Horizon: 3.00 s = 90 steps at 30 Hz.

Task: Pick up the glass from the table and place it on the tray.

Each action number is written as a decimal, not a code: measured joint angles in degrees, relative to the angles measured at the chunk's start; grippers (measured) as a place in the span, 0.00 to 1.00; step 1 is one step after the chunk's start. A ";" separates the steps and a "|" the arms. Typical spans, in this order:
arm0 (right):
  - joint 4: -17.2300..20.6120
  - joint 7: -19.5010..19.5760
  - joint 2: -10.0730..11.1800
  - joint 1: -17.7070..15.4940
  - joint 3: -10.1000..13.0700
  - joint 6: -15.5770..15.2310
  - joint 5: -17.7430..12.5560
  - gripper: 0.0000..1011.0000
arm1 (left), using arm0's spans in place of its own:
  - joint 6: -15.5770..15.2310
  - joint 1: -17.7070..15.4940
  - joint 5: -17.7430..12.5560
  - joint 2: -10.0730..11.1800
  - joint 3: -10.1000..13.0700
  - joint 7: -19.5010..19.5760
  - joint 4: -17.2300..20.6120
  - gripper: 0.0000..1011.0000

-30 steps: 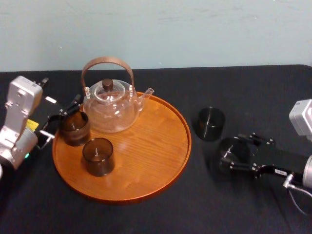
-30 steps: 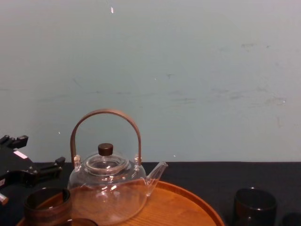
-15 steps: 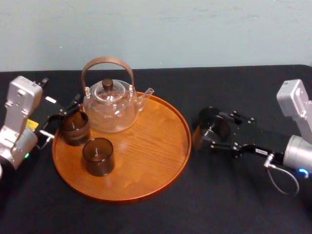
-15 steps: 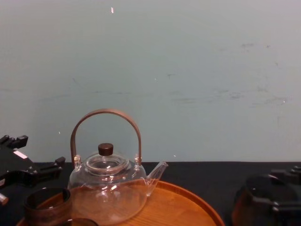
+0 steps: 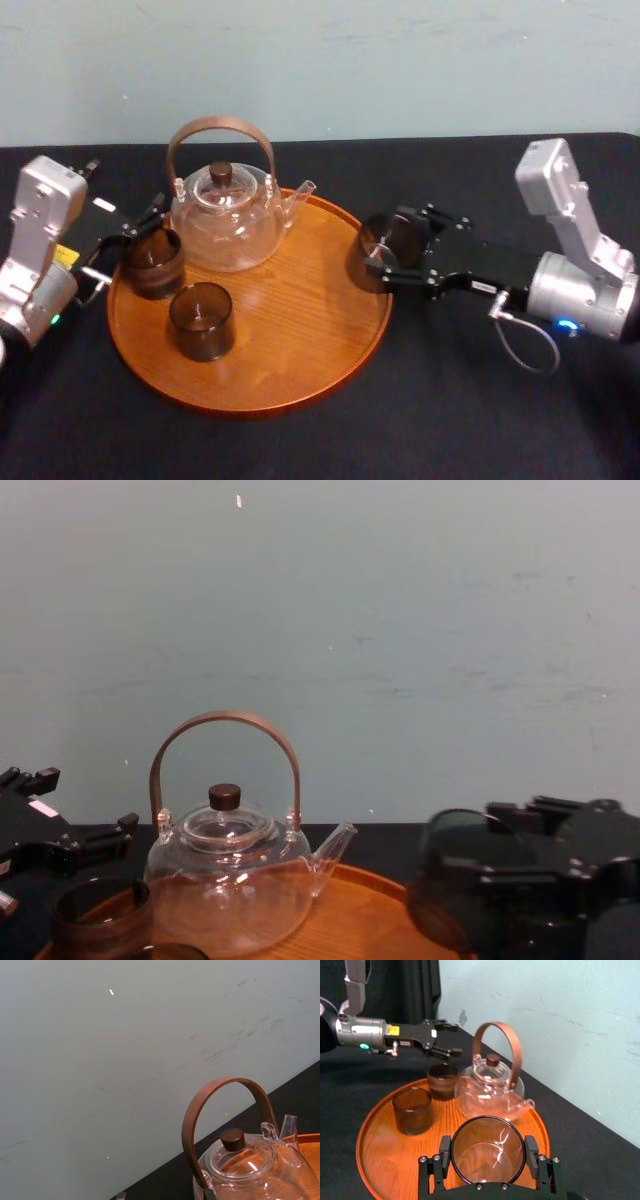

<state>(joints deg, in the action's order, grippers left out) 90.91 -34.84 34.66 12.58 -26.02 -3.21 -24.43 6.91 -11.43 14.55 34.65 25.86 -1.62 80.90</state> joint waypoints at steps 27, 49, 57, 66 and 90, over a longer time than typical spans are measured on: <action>-4.36 -2.94 -5.79 4.96 -8.81 1.36 2.14 0.89 | 0.00 0.00 0.00 0.00 0.00 0.00 0.00 0.99; -7.75 -4.63 -6.65 5.99 -11.90 1.33 2.84 0.89 | 0.00 0.00 0.00 0.00 0.00 0.00 0.00 0.99; -8.31 -4.36 -6.59 5.84 -12.40 0.89 3.51 0.89 | 0.00 0.00 0.00 0.00 0.00 0.00 0.00 0.99; -8.72 -3.79 -6.64 5.65 -12.47 0.56 4.15 0.89 | 0.00 0.00 0.00 0.00 0.00 0.00 0.00 0.99; -8.81 -3.19 -6.71 5.55 -12.39 0.41 4.79 0.99 | 0.00 0.00 0.00 0.00 0.00 0.00 0.00 0.99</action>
<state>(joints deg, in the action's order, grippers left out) 82.09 -38.04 27.95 18.13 -38.41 -2.80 -19.64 6.91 -11.43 14.55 34.64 25.86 -1.62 80.90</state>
